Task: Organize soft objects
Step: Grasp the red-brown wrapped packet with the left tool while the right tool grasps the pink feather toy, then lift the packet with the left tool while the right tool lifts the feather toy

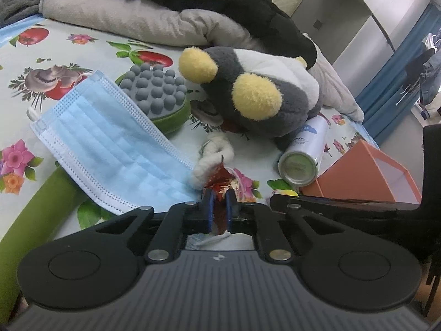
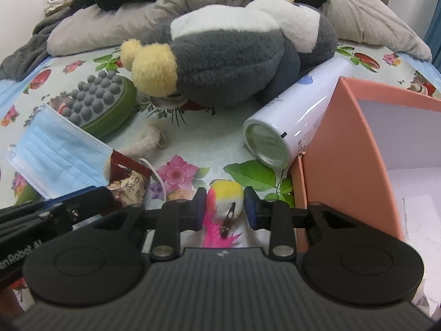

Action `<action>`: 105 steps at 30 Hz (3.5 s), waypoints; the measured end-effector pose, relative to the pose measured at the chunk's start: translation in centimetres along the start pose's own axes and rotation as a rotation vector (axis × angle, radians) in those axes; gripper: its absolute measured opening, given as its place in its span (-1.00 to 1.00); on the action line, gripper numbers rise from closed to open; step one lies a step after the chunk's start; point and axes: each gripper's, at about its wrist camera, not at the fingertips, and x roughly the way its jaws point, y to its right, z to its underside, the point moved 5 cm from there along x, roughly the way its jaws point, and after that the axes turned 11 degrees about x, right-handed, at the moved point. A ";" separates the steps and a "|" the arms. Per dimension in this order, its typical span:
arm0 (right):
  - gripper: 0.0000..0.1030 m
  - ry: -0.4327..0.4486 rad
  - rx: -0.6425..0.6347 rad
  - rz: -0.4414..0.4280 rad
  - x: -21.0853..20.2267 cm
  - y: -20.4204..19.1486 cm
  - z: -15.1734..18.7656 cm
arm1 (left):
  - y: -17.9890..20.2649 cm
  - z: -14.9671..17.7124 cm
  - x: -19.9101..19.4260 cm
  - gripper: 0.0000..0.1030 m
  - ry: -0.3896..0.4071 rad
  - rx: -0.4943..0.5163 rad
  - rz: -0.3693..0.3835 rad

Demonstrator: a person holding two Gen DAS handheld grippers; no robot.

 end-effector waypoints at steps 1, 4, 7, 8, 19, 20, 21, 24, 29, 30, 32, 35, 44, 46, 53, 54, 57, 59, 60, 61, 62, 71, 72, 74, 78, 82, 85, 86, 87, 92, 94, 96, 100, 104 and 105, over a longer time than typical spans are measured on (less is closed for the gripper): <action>-0.36 0.002 0.001 -0.004 -0.2 0.0 0.0 | 0.1 0.0 -0.1 -0.85 0.004 0.000 0.000; -0.36 0.014 0.002 -0.015 -1.1 0.0 0.0 | 0.3 -0.2 -0.6 -0.87 0.014 -0.004 0.002; -0.36 0.026 0.007 -0.030 -2.3 0.0 0.0 | 0.7 -0.4 -1.5 -0.88 0.027 0.000 0.001; -0.36 0.031 0.007 -0.037 -2.8 0.0 0.0 | 0.8 -0.5 -1.8 -0.88 0.033 0.000 0.000; -0.36 0.074 -0.005 -0.094 -8.5 -0.3 2.1 | 3.1 -0.4 -7.6 -0.88 0.094 0.014 -0.005; -0.36 0.075 -0.008 -0.098 -8.9 -0.4 2.4 | 3.3 -0.2 -8.2 -0.88 0.098 0.015 -0.005; -0.36 0.076 -0.010 -0.101 -9.4 -0.4 2.8 | 3.5 0.1 -8.9 -0.88 0.100 0.014 -0.005; -0.36 0.076 -0.019 -0.108 -10.6 -0.4 4.0 | 4.0 0.9 -10.6 -0.88 0.104 0.012 -0.006; -0.36 0.066 -0.035 -0.114 -12.4 -0.3 6.7 | 4.3 3.1 -13.2 -0.88 0.088 -0.007 -0.005; -0.36 0.064 -0.042 -0.113 -12.7 -0.3 7.2 | 4.4 3.7 -13.7 -0.88 0.082 -0.012 -0.001; -0.36 0.054 -0.052 -0.119 -13.1 -0.3 8.5 | 4.4 4.7 -14.6 -0.88 0.074 -0.015 -0.007; -0.36 0.033 -0.084 -0.120 -13.4 -0.4 10.8 | 4.3 6.6 -15.7 -0.88 0.054 -0.029 -0.014; -0.35 -0.028 -0.193 -0.108 -12.8 -0.6 16.4 | 2.9 13.4 -16.6 -0.88 -0.069 -0.069 -0.022; -0.34 -0.035 -0.205 -0.107 -12.7 -0.5 16.9 | 2.7 14.5 -16.6 -0.87 -0.091 -0.058 -0.031; 0.06 -0.086 -0.183 -0.138 -12.6 0.4 17.9 | 2.2 15.5 -17.3 -0.60 -0.127 -0.052 -0.038; 0.09 -0.083 -0.173 -0.144 -12.7 0.6 18.0 | 2.2 15.6 -17.4 -0.48 -0.134 -0.053 -0.037; 0.09 -0.075 -0.147 -0.165 -12.7 1.2 18.3 | 2.1 15.7 -17.7 -0.04 -0.142 -0.048 -0.035; 0.09 -0.065 -0.125 -0.169 -12.6 1.5 18.3 | 2.0 15.8 -18.0 -0.04 -0.139 -0.045 -0.046; 0.09 -0.060 -0.113 -0.171 -12.5 1.6 18.4 | 1.9 15.9 -18.1 -0.04 -0.138 -0.042 -0.049; 0.09 -0.055 -0.105 -0.175 -12.4 1.6 18.4 | 1.9 16.0 -18.3 -0.04 -0.140 -0.041 -0.049; 0.08 -0.049 -0.099 -0.181 -12.3 1.6 18.3 | 1.9 16.1 -18.3 -0.04 -0.144 -0.040 -0.051; -0.36 -0.018 -0.080 -0.195 -12.4 1.6 17.9 | 2.2 15.6 -18.1 0.09 -0.151 -0.071 -0.056; -0.36 -0.013 -0.080 -0.192 -12.5 1.8 17.8 | 2.3 15.5 -17.9 0.09 -0.152 -0.076 -0.058; -0.36 -0.015 -0.083 -0.186 -12.6 2.1 17.8 | 2.4 15.3 -17.3 0.10 -0.155 -0.088 -0.068; -0.36 -0.011 -0.116 -0.179 -12.9 2.1 18.3 | 2.6 15.2 -16.0 0.10 -0.170 -0.087 -0.107; -0.36 -0.014 -0.126 -0.182 -12.8 2.3 18.7 | 2.7 15.0 -15.0 0.08 -0.173 -0.072 -0.145; -0.36 -0.021 -0.121 -0.190 -12.7 2.2 18.9 | 2.8 14.9 -14.5 -0.16 -0.168 -0.058 -0.159; -0.36 -0.020 -0.122 -0.190 -12.7 2.2 18.9 | 2.8 14.9 -14.3 -0.19 -0.168 -0.051 -0.164; -0.36 -0.017 -0.121 -0.191 -12.8 2.1 18.8 | 2.9 14.8 -14.3 -0.24 -0.165 -0.045 -0.167; -0.36 0.006 -0.116 -0.199 -13.7 1.9 18.4 | 3.2 14.5 -14.3 -0.34 -0.154 -0.021 -0.158; -0.36 0.018 -0.114 -0.204 -14.3 1.8 18.2 | 3.5 14.2 -14.7 -0.35 -0.141 -0.013 -0.146; -0.36 0.037 -0.107 -0.208 -15.3 1.6 17.9 | 3.8 13.9 -15.2 -0.35 -0.132 0.002 -0.141; -0.36 0.079 -0.099 -0.210 -17.2 1.5 17.2 | 4.5 13.1 -16.7 -0.35 -0.110 0.027 -0.129; -0.36 0.126 -0.077 -0.209 -19.5 1.7 16.3 | 5.4 12.1 -18.8 -0.35 -0.084 0.058 -0.112; -0.36 0.137 -0.071 -0.208 -20.0 1.8 16.2 | 5.7 11.9 -19.4 -0.35 -0.079 0.067 -0.108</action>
